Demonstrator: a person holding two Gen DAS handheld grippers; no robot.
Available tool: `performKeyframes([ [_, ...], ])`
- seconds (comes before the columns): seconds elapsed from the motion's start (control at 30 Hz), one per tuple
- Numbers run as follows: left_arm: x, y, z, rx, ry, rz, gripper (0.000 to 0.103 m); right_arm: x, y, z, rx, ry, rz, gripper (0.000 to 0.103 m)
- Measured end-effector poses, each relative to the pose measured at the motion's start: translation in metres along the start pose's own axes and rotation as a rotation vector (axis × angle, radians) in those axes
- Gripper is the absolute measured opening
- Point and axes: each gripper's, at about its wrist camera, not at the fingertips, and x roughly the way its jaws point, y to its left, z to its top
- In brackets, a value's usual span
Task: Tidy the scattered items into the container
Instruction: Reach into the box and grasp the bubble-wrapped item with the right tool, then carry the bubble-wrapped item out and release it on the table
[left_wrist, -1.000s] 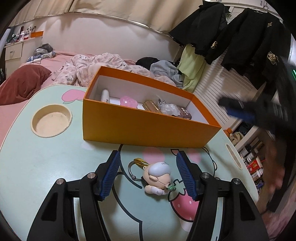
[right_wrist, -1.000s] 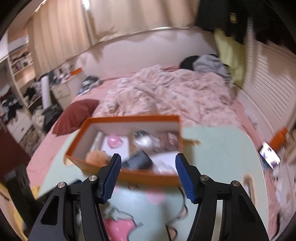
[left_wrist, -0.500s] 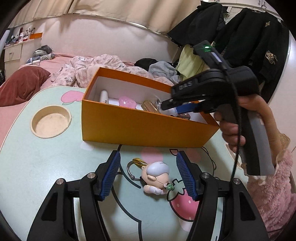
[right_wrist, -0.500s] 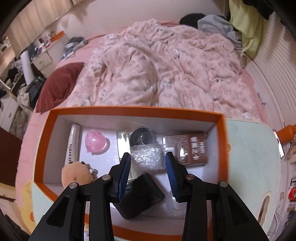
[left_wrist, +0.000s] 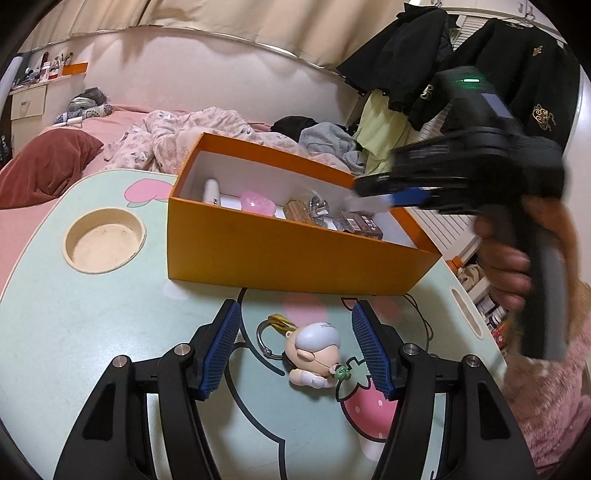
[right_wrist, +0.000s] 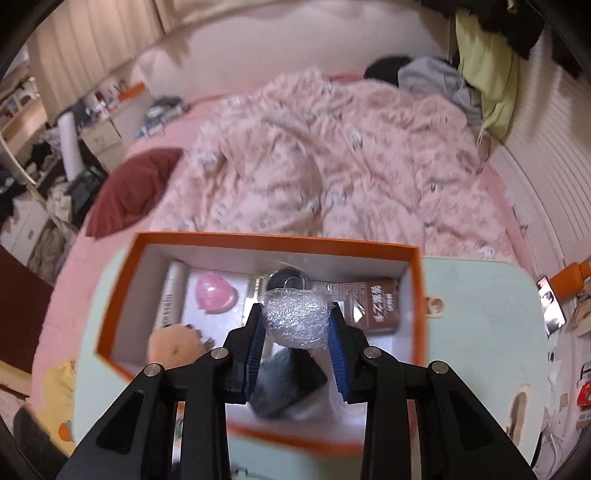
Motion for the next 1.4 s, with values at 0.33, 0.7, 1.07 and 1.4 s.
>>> performKeyframes([
  [0.33, 0.000, 0.020, 0.000, -0.091, 0.016, -0.043, 0.063, -0.043, -0.001, -0.091, -0.040, -0.035, 0.113, 0.032],
  [0.7, 0.004, 0.024, -0.001, -0.124, 0.030, -0.045, 0.063, -0.005, -0.012, -0.124, 0.034, 0.004, 0.152, 0.057],
  [1.07, 0.000, 0.023, -0.001, -0.116, 0.009, -0.035, 0.063, -0.040, -0.018, -0.131, 0.047, -0.242, 0.069, 0.074],
  [1.4, -0.009, 0.020, 0.000, -0.099, -0.050, -0.012, 0.063, -0.033, -0.033, -0.138, 0.063, -0.293, 0.096, 0.074],
])
